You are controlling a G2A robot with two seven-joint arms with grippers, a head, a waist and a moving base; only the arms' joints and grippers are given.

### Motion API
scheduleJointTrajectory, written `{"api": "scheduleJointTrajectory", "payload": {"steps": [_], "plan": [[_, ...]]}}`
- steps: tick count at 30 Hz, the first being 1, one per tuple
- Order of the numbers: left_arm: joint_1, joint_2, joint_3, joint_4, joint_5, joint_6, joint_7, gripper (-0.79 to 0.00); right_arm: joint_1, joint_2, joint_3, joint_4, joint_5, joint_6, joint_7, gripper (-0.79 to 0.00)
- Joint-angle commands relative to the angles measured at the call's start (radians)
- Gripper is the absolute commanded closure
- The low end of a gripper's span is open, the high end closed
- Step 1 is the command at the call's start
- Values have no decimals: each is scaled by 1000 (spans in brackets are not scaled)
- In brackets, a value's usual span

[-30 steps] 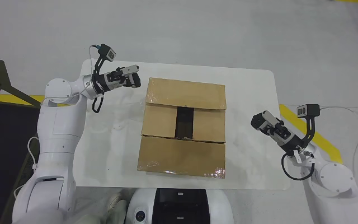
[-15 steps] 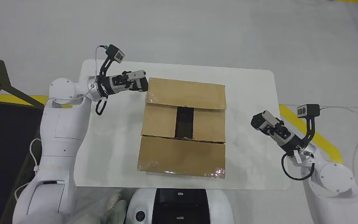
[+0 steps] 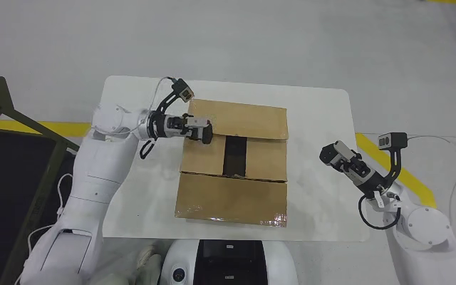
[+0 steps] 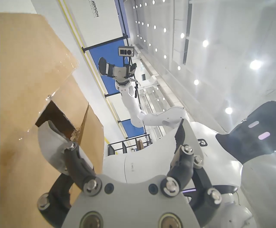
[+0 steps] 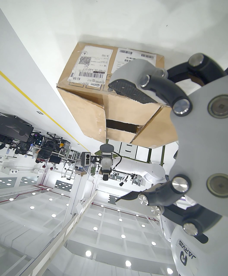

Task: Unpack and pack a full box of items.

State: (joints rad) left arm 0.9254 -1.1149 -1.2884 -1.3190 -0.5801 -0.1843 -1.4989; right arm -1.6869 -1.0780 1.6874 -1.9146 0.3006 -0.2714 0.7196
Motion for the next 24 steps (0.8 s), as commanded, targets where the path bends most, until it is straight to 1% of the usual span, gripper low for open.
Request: {"api": "scheduleJointTrajectory", "payload": {"steps": [1,5,7,14,19,24], "plan": [[9,2,1,4,1,4,-5,-785,0,0,0,0,0,0,0,-785],[32,8,-3,20,-31,40,-33,-785,0,0,0,0,0,0,0,-785],[42,12,-3,15,-48,54,-37,-785,0,0,0,0,0,0,0,-785],[89,39,-14,-4,-28,78,-37,-785,0,0,0,0,0,0,0,-785],[108,52,-32,24,-37,74,-37,-785,0,0,0,0,0,0,0,-785],[100,56,-44,50,-45,52,-18,-785,0,0,0,0,0,0,0,-785]]}}
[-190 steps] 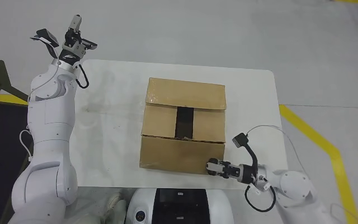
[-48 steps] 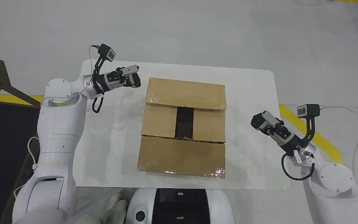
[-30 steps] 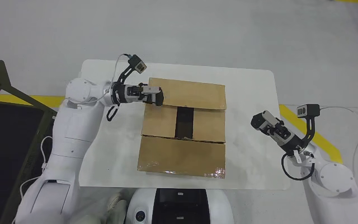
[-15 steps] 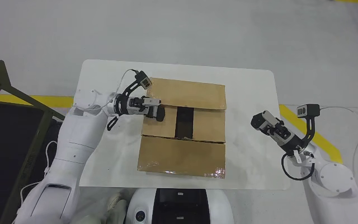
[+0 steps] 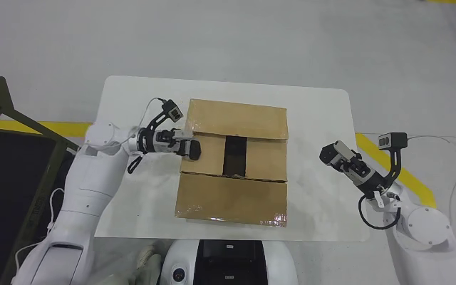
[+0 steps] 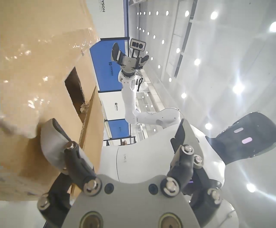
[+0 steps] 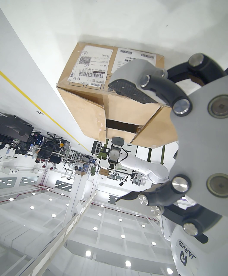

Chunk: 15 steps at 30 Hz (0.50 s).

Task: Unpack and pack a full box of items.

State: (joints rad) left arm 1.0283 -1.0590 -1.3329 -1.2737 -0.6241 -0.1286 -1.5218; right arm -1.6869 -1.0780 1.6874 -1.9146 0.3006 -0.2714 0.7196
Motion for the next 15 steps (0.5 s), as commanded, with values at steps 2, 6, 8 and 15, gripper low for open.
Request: {"api": "scheduleJointTrajectory", "payload": {"steps": [2,6,8,15], "plan": [[-15,0,3,17,10,-14,23,-785,0,0,0,0,0,0,0,-785],[-43,-2,15,43,25,-31,52,-785,0,0,0,0,0,0,0,-785],[-60,-3,21,58,19,-36,58,-785,0,0,0,0,0,0,0,-785],[-123,-12,51,94,-17,-59,41,-785,0,0,0,0,0,0,0,-785]]}}
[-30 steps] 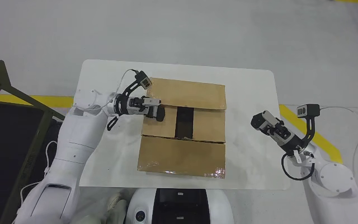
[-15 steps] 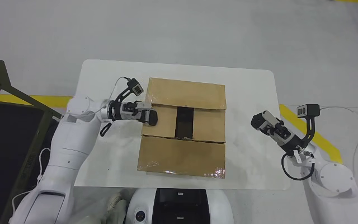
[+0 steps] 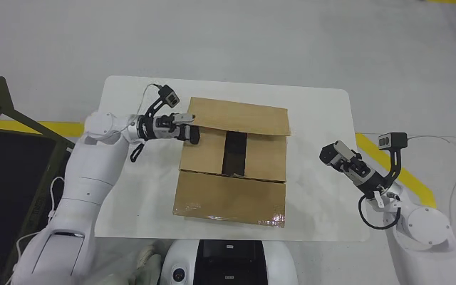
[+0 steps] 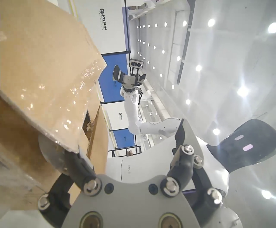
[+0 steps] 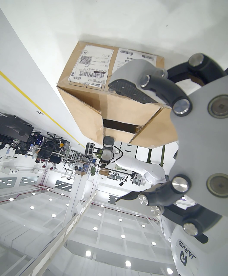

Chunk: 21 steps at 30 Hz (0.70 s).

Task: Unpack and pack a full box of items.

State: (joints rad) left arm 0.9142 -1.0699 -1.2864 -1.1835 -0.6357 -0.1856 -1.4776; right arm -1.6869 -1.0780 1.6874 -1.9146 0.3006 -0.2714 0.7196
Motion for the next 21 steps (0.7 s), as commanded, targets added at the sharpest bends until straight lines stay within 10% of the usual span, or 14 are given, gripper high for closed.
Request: {"api": "scheduleJointTrajectory", "payload": {"steps": [1,21], "plan": [[-20,-3,7,6,-14,-8,-5,-785,0,0,0,0,0,0,0,-785],[-295,-46,79,218,-158,-58,-24,-785,0,0,0,0,0,0,0,-785]]}}
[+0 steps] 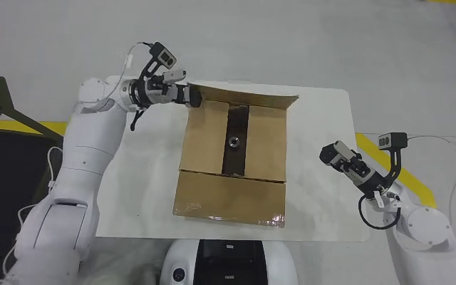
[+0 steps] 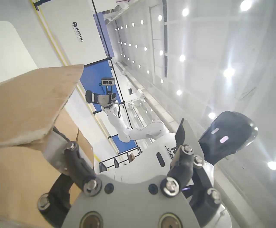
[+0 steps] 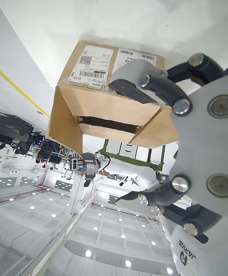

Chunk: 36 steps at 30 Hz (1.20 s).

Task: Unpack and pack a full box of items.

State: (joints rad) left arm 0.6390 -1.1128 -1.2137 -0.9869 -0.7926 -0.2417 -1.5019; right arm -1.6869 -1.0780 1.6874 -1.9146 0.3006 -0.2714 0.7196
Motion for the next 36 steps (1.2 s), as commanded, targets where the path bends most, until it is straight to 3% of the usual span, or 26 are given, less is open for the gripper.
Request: {"api": "scheduleJointTrajectory", "payload": {"steps": [1,9,16,27,36], "plan": [[-39,-7,14,45,-1,-6,5,-785,0,0,0,0,0,0,0,-785],[-178,-45,88,252,25,-41,65,-785,0,0,0,0,0,0,0,-785],[-259,-85,151,436,65,-77,152,-785,0,0,0,0,0,0,0,-785],[-316,-129,188,612,78,-93,208,-785,0,0,0,0,0,0,0,-785],[-329,-150,207,690,127,-75,287,-785,0,0,0,0,0,0,0,-785]]}}
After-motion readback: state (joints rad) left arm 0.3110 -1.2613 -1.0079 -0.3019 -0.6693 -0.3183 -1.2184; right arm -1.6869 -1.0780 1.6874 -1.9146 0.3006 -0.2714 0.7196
